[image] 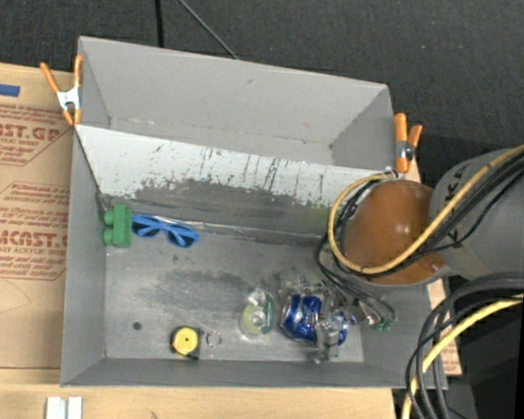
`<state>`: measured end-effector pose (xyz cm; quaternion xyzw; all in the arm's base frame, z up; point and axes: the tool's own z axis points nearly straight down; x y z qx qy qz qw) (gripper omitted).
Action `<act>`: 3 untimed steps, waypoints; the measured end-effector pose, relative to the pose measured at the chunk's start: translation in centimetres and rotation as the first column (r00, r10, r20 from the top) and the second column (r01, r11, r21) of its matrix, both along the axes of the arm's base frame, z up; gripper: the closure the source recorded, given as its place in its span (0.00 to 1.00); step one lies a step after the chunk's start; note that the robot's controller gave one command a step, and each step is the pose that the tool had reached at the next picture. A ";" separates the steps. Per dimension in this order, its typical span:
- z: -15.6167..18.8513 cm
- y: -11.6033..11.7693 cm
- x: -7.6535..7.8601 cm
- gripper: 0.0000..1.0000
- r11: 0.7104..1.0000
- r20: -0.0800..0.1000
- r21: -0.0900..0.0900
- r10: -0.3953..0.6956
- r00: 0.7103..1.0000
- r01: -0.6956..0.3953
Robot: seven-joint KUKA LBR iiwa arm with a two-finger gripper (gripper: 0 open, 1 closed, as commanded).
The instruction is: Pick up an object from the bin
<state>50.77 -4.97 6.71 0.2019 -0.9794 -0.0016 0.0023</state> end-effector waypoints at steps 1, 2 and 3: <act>0.2 -0.1 0.1 1.00 1.000 0.005 -0.001 -0.002 1.000 0.002; 12.0 1.6 1.3 1.00 1.000 0.015 -0.002 0.004 1.000 -0.004; 23.8 2.2 4.9 1.00 1.000 0.019 -0.002 0.026 0.999 -0.026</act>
Offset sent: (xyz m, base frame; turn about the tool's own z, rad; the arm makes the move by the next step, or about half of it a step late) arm 0.0000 0.0000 0.0000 0.0000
